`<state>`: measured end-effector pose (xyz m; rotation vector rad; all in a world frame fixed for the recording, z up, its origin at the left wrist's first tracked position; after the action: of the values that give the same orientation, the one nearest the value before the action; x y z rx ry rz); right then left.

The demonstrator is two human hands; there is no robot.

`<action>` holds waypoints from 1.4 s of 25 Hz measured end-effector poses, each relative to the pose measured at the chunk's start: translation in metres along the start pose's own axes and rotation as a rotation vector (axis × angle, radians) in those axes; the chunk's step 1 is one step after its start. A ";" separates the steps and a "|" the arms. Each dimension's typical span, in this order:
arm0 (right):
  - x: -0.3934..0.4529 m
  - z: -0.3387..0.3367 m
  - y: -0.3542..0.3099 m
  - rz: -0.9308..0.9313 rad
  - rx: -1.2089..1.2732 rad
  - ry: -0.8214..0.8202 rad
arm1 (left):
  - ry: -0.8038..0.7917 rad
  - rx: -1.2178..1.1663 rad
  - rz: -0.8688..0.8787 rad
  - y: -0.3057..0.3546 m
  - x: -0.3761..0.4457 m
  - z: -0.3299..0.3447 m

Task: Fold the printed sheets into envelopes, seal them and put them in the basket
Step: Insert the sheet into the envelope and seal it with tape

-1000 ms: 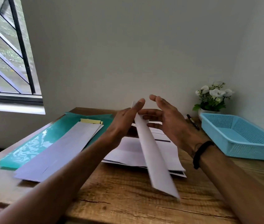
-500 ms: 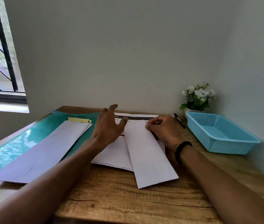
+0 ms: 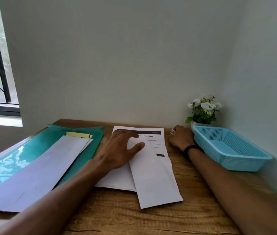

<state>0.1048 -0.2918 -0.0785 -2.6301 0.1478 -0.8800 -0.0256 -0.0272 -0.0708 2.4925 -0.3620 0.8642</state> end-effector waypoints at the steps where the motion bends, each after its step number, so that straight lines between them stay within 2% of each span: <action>1: 0.003 0.003 0.004 0.011 0.038 0.043 | 0.052 -0.025 0.005 0.000 0.001 0.000; 4: -0.007 -0.005 0.008 -0.025 0.140 0.141 | 0.189 -0.075 0.056 0.001 0.006 -0.004; 7: -0.039 -0.038 -0.001 -0.189 0.264 0.223 | 0.291 -0.157 0.082 0.008 0.005 -0.011; 9: -0.066 -0.064 -0.011 -0.215 0.374 0.179 | 0.279 -0.221 0.094 0.016 0.002 -0.013; 13: -0.109 -0.100 -0.033 -0.127 0.745 0.036 | 0.187 -0.308 0.107 0.039 -0.006 -0.013; 16: -0.115 -0.106 -0.044 -0.131 0.879 -0.026 | 0.277 -0.393 0.077 0.049 -0.007 -0.016; 21: -0.119 -0.107 -0.047 -0.158 0.900 -0.018 | 0.373 -0.431 0.045 0.047 -0.007 -0.018; 26: -0.117 -0.107 -0.043 -0.183 0.945 -0.072 | 0.395 -0.387 0.112 0.046 -0.007 -0.017; 31: -0.119 -0.110 -0.047 -0.305 0.777 0.025 | 0.395 -0.383 0.138 0.050 -0.007 -0.018; 35: -0.114 -0.112 -0.043 -0.310 0.712 0.077 | 0.355 -0.434 0.085 0.052 -0.007 -0.016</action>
<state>-0.0542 -0.2620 -0.0443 -1.9721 -0.4803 -0.9155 -0.0588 -0.0625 -0.0465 1.8980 -0.4760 1.1064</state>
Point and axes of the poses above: each hand's wrist, its own x-axis towards the middle knuckle, its own z-axis out of the palm, y = z × x, the point moved 2 cm from there along x, towards the middle knuckle, and after that the axes turned 13 degrees about y, right-handed, at the moved point
